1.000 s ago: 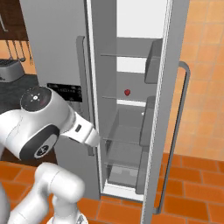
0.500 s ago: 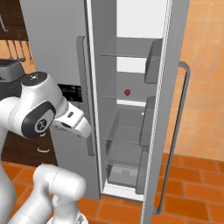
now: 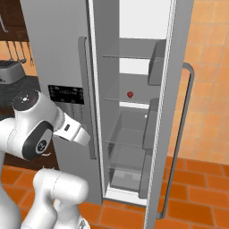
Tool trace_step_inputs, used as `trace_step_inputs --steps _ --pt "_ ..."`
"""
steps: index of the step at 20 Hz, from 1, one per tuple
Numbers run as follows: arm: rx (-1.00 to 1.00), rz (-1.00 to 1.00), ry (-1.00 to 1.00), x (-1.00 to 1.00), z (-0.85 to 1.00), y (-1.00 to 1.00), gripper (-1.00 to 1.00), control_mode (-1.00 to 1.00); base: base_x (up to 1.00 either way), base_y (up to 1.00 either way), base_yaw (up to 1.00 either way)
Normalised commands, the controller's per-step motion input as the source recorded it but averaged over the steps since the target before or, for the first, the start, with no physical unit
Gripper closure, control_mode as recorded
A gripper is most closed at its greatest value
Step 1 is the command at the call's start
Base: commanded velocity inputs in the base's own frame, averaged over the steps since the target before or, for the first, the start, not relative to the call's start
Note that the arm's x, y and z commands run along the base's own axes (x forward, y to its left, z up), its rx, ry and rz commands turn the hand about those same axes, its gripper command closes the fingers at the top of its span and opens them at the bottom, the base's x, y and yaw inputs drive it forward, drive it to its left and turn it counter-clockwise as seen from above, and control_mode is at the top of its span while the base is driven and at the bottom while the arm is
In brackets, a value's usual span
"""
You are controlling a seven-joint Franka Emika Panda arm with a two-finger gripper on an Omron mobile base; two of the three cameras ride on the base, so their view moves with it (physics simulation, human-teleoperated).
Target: Take the strawberry from the fridge and place it on top of the pancake, located on the dining counter.
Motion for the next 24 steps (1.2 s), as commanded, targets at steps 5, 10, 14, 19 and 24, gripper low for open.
trace_step_inputs --steps 5,10,14,19,24 --pt "0.0 0.0 -0.05 0.0 0.0 0.04 -1.0 -1.0 0.0 0.0 0.0" --pt "0.0 0.0 0.0 0.0 0.01 0.09 -1.0 1.0 0.03 -0.02 0.01" --pt "0.0 0.0 0.0 0.0 0.0 0.0 -1.0 1.0 0.67 -0.29 0.0" --pt "0.0 0.0 0.0 0.0 0.0 0.0 -1.0 1.0 0.65 -0.3 0.0" --pt "0.0 0.0 0.0 0.0 0.0 0.0 -1.0 1.0 0.56 -0.24 0.0"
